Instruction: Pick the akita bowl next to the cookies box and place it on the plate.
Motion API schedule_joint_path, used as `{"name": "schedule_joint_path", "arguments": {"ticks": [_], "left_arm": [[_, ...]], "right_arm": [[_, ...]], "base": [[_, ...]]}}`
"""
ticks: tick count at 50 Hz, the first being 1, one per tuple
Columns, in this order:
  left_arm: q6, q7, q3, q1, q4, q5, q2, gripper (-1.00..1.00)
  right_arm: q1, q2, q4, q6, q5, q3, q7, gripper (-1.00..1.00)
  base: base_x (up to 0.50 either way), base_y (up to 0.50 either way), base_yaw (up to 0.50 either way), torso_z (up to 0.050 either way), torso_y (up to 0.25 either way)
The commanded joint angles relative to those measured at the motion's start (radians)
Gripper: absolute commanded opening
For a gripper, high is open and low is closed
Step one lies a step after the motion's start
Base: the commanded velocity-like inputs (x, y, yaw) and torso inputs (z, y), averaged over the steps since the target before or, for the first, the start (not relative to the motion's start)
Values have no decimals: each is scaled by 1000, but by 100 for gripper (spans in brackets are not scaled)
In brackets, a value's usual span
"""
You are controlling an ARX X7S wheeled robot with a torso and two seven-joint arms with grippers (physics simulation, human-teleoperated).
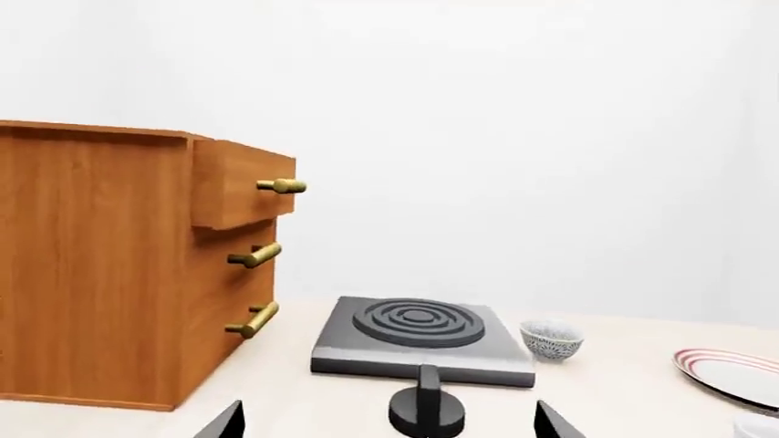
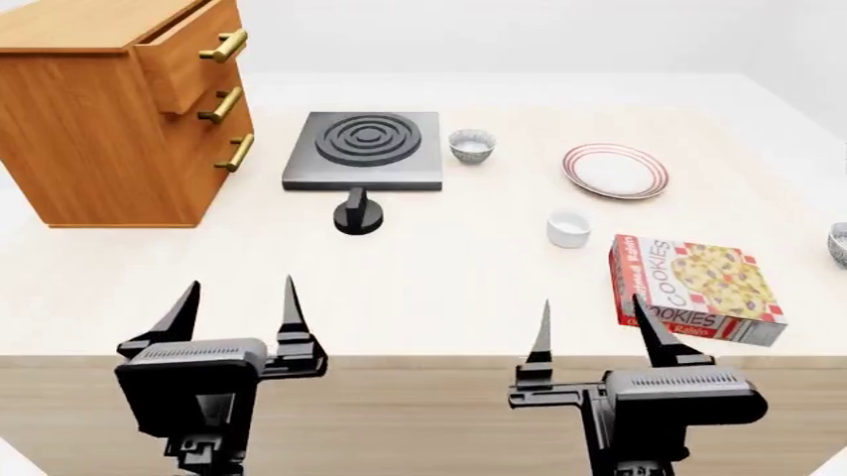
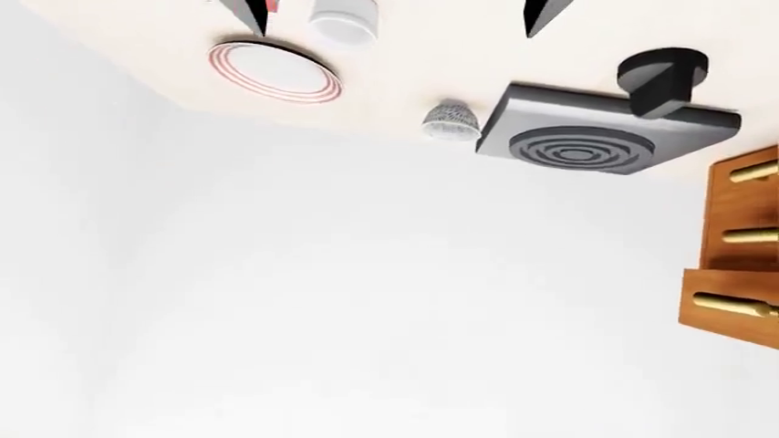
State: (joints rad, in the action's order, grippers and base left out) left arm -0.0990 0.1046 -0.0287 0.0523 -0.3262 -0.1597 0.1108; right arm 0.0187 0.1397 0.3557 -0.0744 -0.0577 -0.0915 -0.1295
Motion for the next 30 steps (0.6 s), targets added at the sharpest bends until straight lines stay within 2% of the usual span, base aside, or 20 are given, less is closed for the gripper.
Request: {"name": "schedule_joint_path", "arguments": {"ticks": [1, 13, 30], "left_arm": [[-23, 19, 12, 11, -83, -41, 18, 100], [2, 8, 0, -16, -91, -61, 38, 100], [14, 34, 21, -20, -98, -107, 42, 100]], "right_arm": [[1, 30, 113, -33, -12, 9, -17, 100], [35, 42, 106, 32, 20, 15, -28, 100], [53, 60, 150, 14, 27, 19, -42, 100]], "base": [[-20, -477, 0, 0, 0], [-35, -500, 0, 0, 0], [-34, -500, 0, 0, 0]]}}
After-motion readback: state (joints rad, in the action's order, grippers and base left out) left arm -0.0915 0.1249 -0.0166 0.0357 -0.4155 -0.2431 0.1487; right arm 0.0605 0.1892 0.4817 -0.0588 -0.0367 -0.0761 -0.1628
